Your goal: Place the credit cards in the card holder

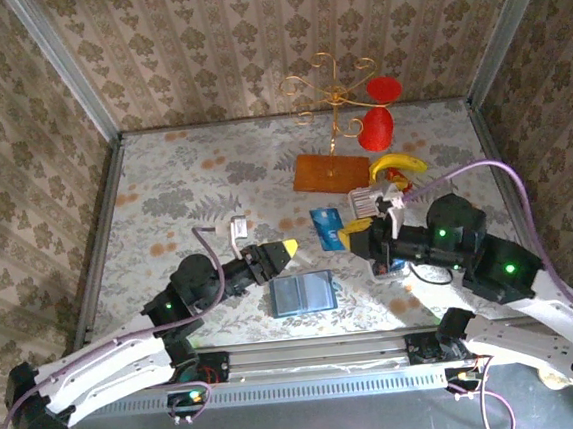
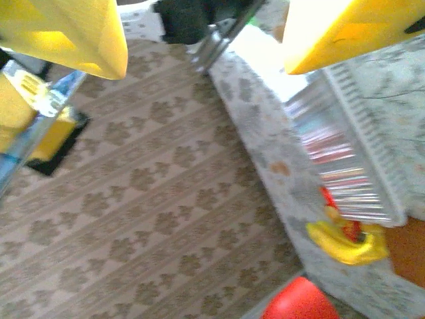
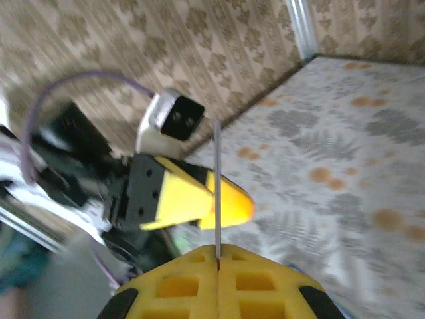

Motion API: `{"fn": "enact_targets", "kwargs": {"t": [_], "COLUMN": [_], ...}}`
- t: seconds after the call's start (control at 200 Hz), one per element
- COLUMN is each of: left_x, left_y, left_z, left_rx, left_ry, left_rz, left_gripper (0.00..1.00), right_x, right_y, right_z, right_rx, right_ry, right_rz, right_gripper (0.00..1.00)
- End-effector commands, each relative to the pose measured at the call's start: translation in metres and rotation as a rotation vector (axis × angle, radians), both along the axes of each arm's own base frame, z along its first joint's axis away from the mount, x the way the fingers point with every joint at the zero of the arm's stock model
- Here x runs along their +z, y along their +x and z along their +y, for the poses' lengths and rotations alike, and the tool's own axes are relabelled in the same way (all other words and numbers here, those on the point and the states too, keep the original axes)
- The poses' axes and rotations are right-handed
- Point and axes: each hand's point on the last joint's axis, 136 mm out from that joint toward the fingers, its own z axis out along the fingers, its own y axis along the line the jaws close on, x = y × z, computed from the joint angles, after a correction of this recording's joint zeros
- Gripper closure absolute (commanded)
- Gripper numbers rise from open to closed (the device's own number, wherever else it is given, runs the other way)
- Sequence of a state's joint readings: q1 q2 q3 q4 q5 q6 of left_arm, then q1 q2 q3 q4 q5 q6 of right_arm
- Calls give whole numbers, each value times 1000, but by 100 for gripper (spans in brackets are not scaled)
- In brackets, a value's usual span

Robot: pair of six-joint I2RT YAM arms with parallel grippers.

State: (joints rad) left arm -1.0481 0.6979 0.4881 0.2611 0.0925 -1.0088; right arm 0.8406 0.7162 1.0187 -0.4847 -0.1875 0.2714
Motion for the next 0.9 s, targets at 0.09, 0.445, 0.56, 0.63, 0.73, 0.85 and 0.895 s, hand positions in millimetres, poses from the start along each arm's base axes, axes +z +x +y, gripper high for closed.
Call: {"fn": "enact_targets", "kwargs": {"t": [0.09, 0.445, 0.56, 0.63, 0.73, 0.85, 0.895], "left_x": [-2, -17, -22, -27, -32, -36, -36], "left_y": [-1, -5, -7, -8, -9, -8, -8], "left_z": [9, 10, 12, 13, 14, 16, 15], "left_rx": [-32, -89, -86, -88, -91, -79, -77], "left_ry": [281, 407, 399, 402, 395, 386, 380], "left_rz": [-237, -364, -357, -345, -326, -307, -300], "left_gripper": [52, 53, 53, 53, 52, 52, 52], "right_x": [-85, -197, -214, -225, -239, -249, -252], "right_y": [-11, 8, 22, 24, 28, 35, 36], "right_z": [-68, -130, -127, -127, -123, -121, -121], "right_rx": [181, 600, 611, 624, 623, 610, 608], "right_ry": [-820, -1497, -1520, -1510, -1477, -1463, -1458], "right_rz": [-217, -198, -225, -200, -179, -159, -142], "right_gripper": [100, 100, 100, 100, 100, 100, 100]}}
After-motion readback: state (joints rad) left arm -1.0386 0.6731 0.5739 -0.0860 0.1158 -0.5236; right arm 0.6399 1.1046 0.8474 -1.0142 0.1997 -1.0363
